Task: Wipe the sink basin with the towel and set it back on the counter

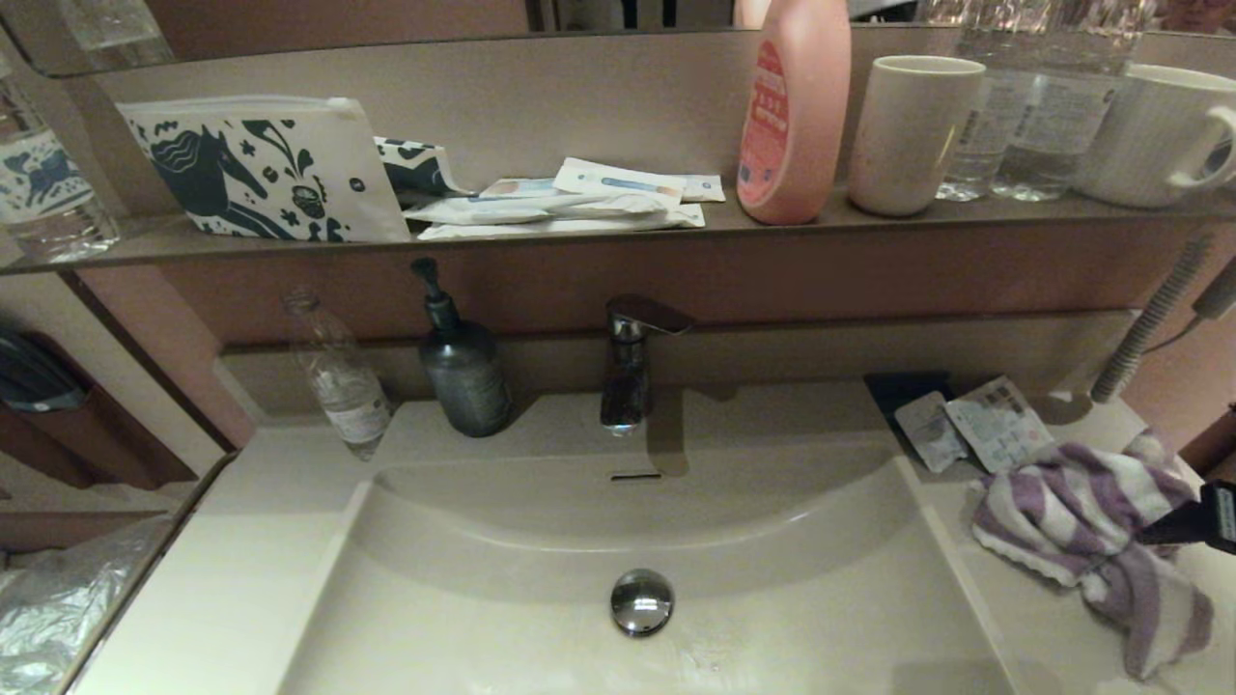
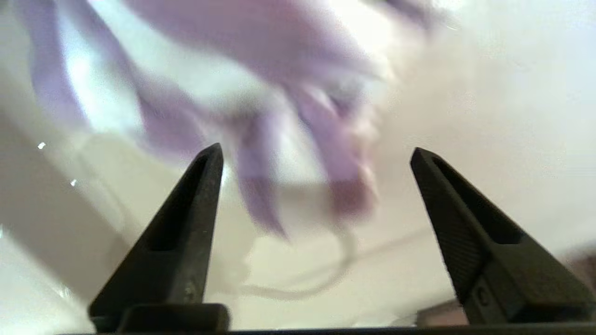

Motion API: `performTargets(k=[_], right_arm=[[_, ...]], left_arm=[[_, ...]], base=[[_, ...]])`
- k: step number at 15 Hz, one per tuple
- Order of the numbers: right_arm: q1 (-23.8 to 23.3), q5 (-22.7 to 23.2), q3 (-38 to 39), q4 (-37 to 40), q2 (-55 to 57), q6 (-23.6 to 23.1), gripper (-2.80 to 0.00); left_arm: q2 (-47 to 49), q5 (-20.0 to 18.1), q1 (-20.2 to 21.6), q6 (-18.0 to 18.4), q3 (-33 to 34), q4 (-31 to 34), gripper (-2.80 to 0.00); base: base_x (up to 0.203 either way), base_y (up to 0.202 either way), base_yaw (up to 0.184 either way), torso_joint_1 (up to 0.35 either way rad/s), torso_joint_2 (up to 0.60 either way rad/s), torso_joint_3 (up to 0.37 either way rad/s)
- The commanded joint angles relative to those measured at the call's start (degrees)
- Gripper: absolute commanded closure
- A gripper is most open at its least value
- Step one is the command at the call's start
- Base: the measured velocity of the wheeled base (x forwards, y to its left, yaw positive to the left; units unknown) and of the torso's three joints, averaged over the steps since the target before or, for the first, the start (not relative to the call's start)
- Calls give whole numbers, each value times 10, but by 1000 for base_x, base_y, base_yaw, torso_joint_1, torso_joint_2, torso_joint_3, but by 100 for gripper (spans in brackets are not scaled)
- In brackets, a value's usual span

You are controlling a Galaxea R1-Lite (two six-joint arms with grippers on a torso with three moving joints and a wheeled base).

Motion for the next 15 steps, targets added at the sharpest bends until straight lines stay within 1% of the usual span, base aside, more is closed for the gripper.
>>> performTargets(k=[1, 4, 5, 7, 10, 12, 15], right_arm=[[-12, 1, -1, 39, -64, -8, -280], [9, 1, 3, 79, -113, -17, -280], [19, 1, 5, 89, -127, -28, 0], [41, 1, 7, 104, -142, -32, 0], [50, 4, 16, 104, -144, -34, 0], [54, 22, 15, 104, -146, -35, 0], [82, 26, 20, 108, -166, -33, 0]], left_arm=[[0, 0, 0, 0, 0, 0, 0], [0, 0, 0, 0, 0, 0, 0], [0, 0, 0, 0, 0, 0, 0], [0, 0, 0, 0, 0, 0, 0], [0, 0, 0, 0, 0, 0, 0], [0, 0, 0, 0, 0, 0, 0], [0, 1, 0, 0, 0, 0, 0]], base=[[0, 0, 0, 0, 0, 0], [0, 0, 0, 0, 0, 0], [0, 0, 0, 0, 0, 0], [0, 0, 0, 0, 0, 0], [0, 0, 0, 0, 0, 0], [0, 0, 0, 0, 0, 0], [0, 0, 0, 0, 0, 0]])
